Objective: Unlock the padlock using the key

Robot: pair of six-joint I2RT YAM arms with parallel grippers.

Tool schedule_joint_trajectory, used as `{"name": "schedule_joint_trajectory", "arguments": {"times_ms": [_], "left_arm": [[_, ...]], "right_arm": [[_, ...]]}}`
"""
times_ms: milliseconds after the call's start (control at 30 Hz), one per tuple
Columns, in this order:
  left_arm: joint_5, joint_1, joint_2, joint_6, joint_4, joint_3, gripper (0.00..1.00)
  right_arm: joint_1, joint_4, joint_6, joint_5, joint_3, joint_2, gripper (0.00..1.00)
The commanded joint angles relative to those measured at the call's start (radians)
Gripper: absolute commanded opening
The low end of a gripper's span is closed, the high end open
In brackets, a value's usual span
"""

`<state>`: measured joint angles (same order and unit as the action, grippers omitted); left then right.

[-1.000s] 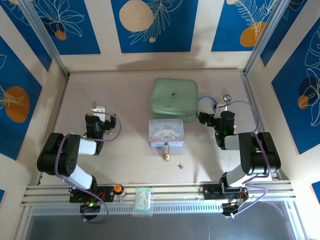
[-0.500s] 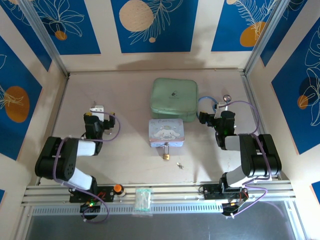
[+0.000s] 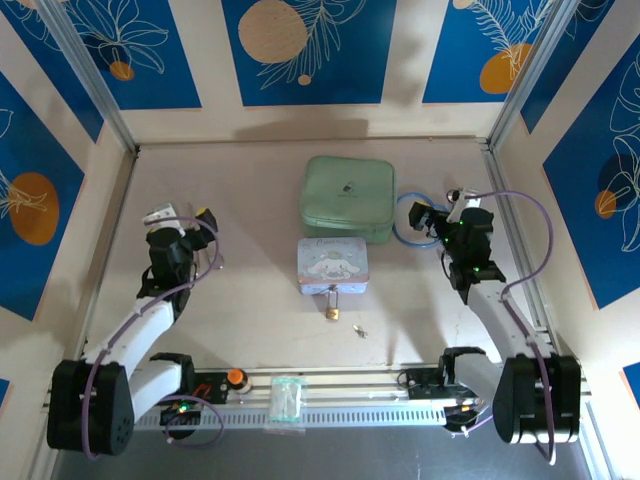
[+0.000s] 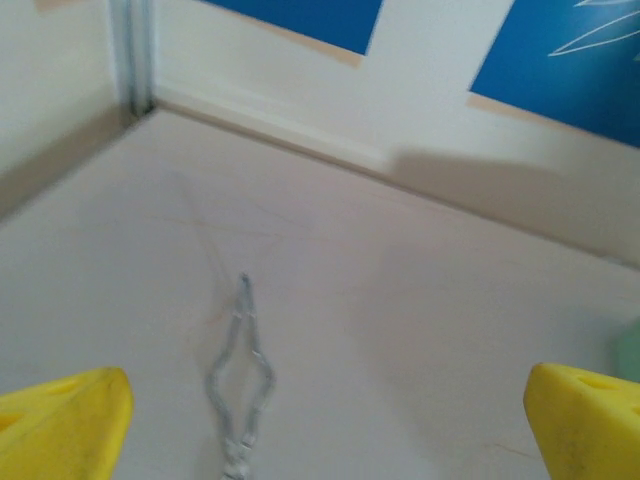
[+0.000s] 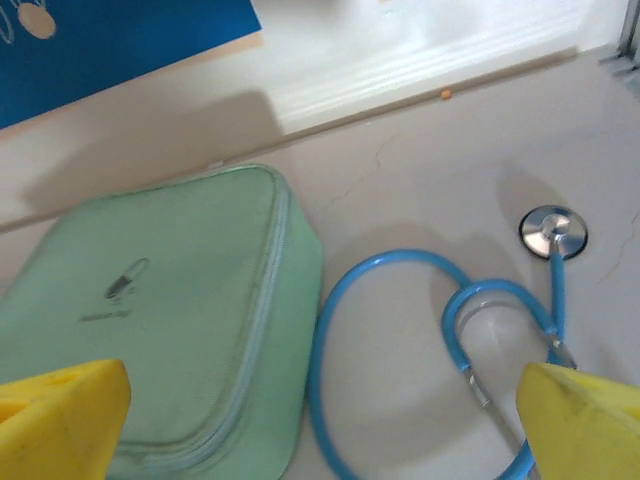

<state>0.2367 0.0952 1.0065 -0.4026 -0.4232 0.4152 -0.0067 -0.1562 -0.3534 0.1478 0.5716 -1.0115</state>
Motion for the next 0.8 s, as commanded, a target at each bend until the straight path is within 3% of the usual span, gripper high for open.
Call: {"name": "schedule_joint_trajectory", "arguments": {"times_ms": [0,133,267,467,767], "left_arm": [[-0.211,-0.009,-0.037,-0.209,0.119,0.010,1.00],[-0.378,0.005,-0.110,-0.358,0.135,-0.014,1.00],[-0.370,0.066,-0.145,-0.420,0.399,0.063,1.00],[-0.353,0.285,-0.089,-0.456,0.511,0.108,1.00],[-0.220,0.625,-0.054,-0.657,0.456,0.070,1.00]], "right_arm": [[-0.024,0.304,-0.121,-0.151,0.049,0.045,0.99],[-0.001,0.477,-0.180,-0.226,0.057,0.087,0.99],[0.086,0.595,-0.193,-0.200,0.043,0.137,0.99],[0.296,0.691,-0.228,-0.143,0.007,0.157,0.99],[0.631,0.762,-0.348,-0.015,-0.041,0.121,0.82]]}}
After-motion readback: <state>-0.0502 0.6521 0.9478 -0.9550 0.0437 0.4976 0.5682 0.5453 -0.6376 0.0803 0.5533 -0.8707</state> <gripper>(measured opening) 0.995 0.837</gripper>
